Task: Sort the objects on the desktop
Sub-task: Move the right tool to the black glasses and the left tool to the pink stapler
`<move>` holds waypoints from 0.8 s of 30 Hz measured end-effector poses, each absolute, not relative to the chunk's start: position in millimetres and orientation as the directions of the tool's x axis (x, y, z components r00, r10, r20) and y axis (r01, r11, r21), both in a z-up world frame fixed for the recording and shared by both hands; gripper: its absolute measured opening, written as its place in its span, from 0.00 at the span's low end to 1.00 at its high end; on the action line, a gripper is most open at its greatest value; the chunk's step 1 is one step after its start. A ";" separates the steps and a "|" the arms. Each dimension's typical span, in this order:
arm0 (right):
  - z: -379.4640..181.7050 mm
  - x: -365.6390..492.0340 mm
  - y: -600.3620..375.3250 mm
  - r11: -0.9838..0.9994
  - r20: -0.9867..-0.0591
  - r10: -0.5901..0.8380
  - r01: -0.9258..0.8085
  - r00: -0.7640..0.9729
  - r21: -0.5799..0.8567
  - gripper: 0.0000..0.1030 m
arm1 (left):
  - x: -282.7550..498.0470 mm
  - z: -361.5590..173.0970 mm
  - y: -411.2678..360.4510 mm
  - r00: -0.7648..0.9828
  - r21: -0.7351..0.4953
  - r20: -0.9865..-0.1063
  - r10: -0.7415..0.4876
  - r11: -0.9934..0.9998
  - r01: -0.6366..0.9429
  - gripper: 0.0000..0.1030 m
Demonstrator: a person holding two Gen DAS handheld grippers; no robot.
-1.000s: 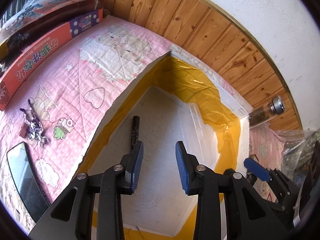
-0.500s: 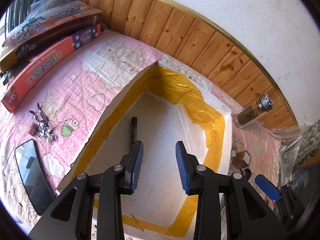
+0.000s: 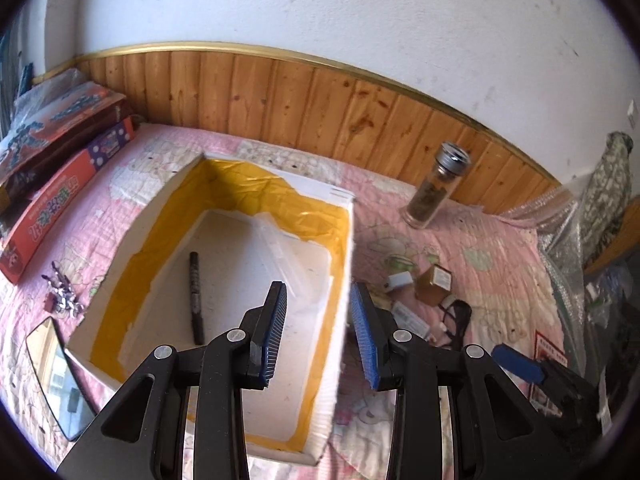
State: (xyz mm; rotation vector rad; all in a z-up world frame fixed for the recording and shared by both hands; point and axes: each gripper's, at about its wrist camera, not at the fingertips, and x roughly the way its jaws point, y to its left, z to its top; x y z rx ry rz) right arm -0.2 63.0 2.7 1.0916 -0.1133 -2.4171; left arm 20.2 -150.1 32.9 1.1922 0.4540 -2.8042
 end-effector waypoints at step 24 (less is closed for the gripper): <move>-156.2 -93.6 194.0 -0.921 -0.855 -0.367 0.011 -0.367 0.390 0.62 | -34.5 -127.8 -12.4 -0.385 -0.145 -0.912 0.141 -0.989 -0.020 0.48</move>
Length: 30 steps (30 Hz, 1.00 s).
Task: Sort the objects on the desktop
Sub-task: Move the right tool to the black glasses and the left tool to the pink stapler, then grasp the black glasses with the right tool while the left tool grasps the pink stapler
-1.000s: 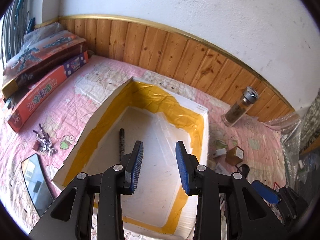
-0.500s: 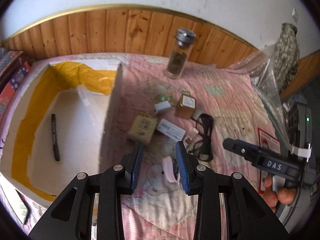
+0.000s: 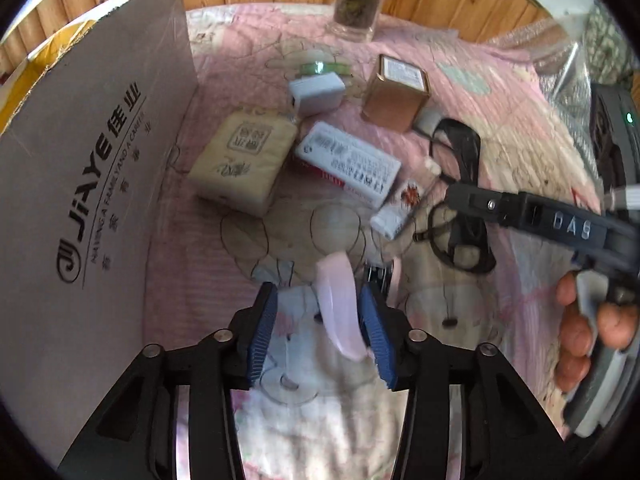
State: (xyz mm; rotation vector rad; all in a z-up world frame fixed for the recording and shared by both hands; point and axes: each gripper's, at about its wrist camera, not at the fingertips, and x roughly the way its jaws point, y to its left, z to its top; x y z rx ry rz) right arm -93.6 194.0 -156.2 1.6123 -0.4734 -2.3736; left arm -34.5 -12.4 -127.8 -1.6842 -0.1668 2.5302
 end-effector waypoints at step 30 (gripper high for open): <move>-90.3 -76.5 205.6 -0.922 -0.793 -0.371 0.090 -0.484 0.377 0.37 | -25.3 -86.1 10.1 -0.481 -0.183 -0.852 0.209 -0.978 -0.100 0.27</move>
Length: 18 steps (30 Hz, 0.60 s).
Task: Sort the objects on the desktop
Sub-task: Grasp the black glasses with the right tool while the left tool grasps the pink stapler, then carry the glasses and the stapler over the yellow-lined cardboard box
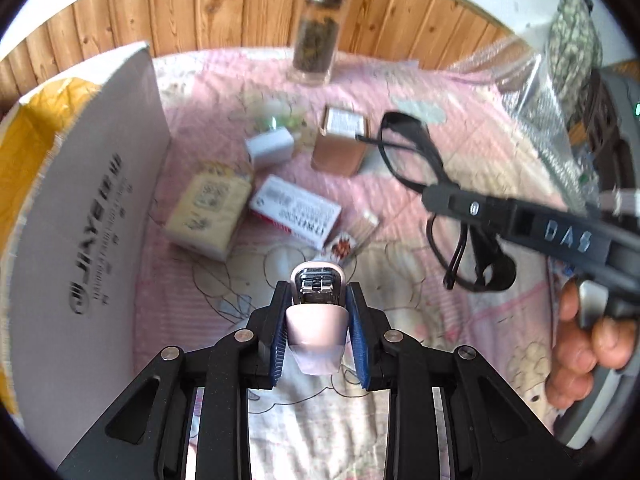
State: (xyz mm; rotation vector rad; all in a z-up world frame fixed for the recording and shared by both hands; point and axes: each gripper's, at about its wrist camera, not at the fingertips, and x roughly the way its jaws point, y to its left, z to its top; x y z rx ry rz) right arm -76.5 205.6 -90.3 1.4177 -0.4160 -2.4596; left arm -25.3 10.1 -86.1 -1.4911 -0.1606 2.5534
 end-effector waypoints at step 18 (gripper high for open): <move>-45.1 -47.0 157.3 -0.923 -0.741 -0.382 0.186 -0.553 0.338 0.37 | -9.3 -15.6 -26.7 -0.621 -0.222 -0.756 0.207 -0.974 -0.054 0.27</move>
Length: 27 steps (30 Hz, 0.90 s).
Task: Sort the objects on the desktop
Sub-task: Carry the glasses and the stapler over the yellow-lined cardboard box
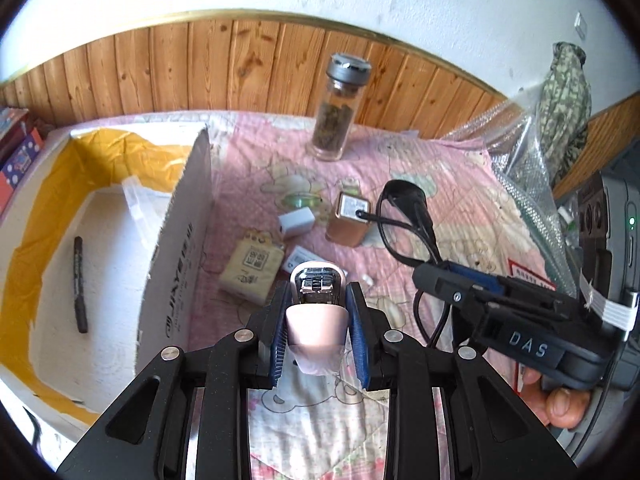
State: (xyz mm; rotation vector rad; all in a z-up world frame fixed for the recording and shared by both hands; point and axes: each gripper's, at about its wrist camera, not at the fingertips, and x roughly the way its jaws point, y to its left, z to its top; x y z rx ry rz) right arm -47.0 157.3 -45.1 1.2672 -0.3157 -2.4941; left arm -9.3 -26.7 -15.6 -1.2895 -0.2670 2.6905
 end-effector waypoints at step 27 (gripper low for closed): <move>0.6 -10.3 67.7 -0.917 -0.679 -0.391 0.320 -0.621 0.236 0.37 | 18.7 34.3 -127.1 -0.723 -0.329 -0.669 0.175 -0.941 0.076 0.27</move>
